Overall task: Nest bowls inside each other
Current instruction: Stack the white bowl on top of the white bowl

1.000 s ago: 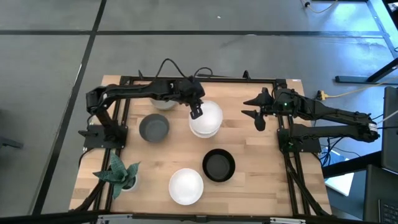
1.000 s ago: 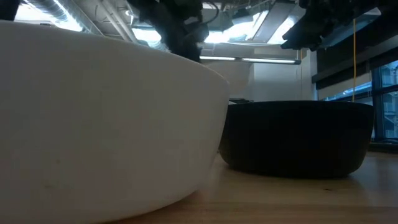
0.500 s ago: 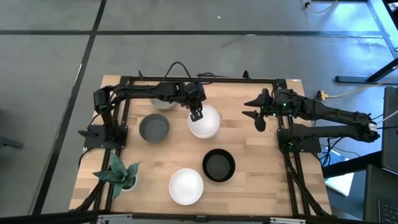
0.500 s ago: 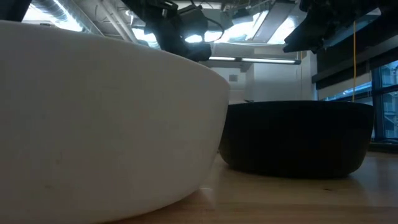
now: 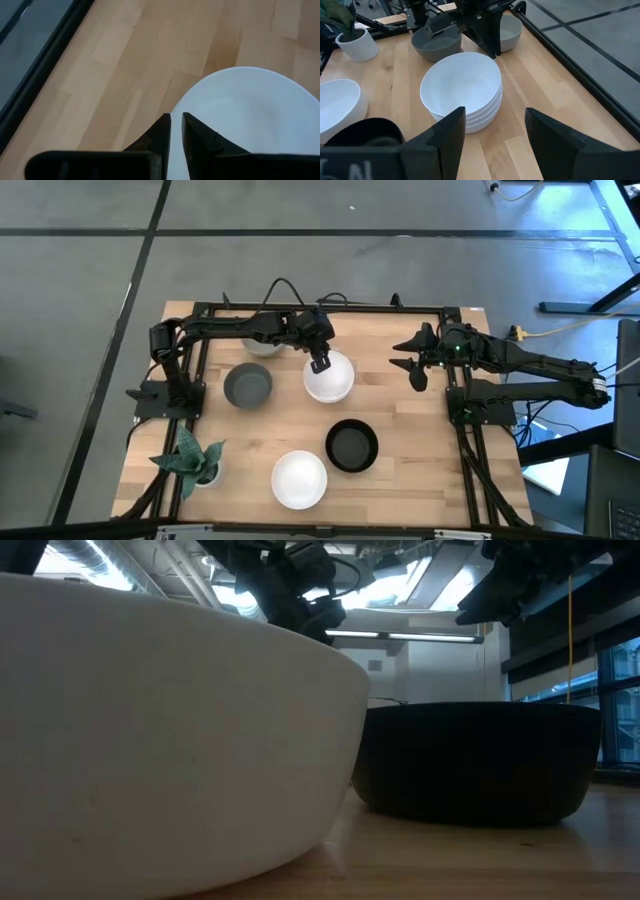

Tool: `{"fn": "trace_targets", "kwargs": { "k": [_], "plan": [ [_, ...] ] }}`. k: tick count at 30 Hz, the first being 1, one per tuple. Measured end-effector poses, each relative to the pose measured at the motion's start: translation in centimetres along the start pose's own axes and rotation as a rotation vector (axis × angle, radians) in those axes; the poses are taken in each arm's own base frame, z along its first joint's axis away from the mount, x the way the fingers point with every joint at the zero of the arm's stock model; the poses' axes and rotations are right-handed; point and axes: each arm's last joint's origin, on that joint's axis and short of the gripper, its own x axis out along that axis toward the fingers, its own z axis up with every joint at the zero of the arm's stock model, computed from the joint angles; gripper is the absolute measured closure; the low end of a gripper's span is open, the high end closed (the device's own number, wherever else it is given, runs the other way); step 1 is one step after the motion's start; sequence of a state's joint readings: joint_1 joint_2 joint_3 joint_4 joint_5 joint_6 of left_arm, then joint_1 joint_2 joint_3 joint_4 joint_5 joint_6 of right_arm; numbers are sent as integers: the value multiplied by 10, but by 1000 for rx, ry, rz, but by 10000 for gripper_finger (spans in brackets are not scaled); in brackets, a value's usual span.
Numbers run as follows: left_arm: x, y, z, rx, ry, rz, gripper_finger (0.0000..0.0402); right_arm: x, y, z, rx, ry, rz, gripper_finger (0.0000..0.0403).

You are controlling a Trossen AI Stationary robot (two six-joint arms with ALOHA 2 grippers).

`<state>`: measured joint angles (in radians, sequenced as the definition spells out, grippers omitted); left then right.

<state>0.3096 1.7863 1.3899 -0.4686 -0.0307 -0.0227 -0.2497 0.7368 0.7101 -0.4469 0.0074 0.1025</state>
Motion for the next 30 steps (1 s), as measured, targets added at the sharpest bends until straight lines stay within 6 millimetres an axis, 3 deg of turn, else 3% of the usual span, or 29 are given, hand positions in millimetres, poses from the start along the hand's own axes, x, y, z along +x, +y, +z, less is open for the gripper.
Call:
{"fn": "trace_targets", "kwargs": {
  "k": [7,13,19,30],
  "plan": [
    [-1,1,1,-27,-6,-53,347,0,0,0,0,0,0,196],
    [-21,5,7,-31,-62,-99,279,0,0,0,0,0,0,196],
    [-63,-2,15,52,-158,-160,228,0,0,0,-1,1,0,196],
    [-138,-32,11,84,-253,-253,227,0,0,0,-3,1,0,196]
  ]
}}
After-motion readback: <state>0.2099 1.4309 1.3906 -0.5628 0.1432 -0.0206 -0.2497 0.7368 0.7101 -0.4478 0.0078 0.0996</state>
